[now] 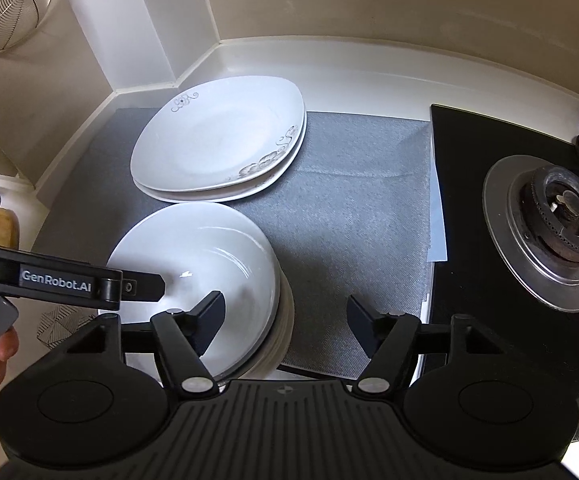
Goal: Organize plates and bowls
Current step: 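Close both grippers on the rim of the whole bowl stack, then lift the bowl stack with both grippers and carry it toward the plate stack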
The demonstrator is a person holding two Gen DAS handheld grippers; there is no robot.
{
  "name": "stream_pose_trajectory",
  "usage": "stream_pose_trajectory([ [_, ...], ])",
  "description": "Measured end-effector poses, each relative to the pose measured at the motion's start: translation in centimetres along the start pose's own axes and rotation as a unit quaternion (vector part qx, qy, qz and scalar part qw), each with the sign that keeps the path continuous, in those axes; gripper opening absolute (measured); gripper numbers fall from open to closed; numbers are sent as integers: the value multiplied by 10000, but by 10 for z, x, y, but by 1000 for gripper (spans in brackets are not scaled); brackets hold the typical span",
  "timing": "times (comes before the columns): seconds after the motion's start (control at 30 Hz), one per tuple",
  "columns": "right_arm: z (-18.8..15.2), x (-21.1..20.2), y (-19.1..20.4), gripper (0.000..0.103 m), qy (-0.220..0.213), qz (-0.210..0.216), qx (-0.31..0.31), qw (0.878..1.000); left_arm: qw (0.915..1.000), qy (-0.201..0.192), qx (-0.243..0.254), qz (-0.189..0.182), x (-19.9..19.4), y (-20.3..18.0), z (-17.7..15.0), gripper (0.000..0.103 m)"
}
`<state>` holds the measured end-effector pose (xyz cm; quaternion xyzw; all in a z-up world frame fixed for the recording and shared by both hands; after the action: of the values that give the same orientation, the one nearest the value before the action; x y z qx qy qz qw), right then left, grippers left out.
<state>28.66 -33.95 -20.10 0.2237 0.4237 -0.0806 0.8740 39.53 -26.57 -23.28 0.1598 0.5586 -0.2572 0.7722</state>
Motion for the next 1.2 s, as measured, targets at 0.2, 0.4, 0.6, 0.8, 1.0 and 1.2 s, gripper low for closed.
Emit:
stream_pose_trajectory([
  [0.2, -1, 1, 0, 70, 25, -19, 33, 10000, 9999, 141, -32, 1, 11, 4, -3, 97],
  [0.4, -1, 4, -1, 71, 52, -45, 70, 10000, 9998, 202, -36, 33, 21, 5, -4, 103],
  [0.6, 0, 5, -5, 74, 33, -38, 142, 9999, 9992, 307, -157, -181, 28, 6, -4, 103],
  [0.8, -2, 8, -15, 74, 71, 155, 533, 9984, 9978, 481, -260, -380, 33, 5, -5, 103],
  [1.0, -5, 12, -20, 74, 104, 389, 792, 9960, 9965, 582, -331, -507, 37, -1, -5, 103],
  [1.2, -7, 17, -22, 74, 191, 551, 903, 9942, 9955, 643, -389, -580, 43, -7, -2, 103],
])
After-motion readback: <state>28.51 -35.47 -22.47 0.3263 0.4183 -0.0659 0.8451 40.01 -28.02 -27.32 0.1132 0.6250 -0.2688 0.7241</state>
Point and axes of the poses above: each gripper's, at about its wrist camera, not at the fingertips, and x roughly the way its jaws point, y to its left, z to its top, the point moved 10 cm from there along x, roughly the way its jaws point, and after that the axes turned 9 degrees about z, right-handed, at the moved point
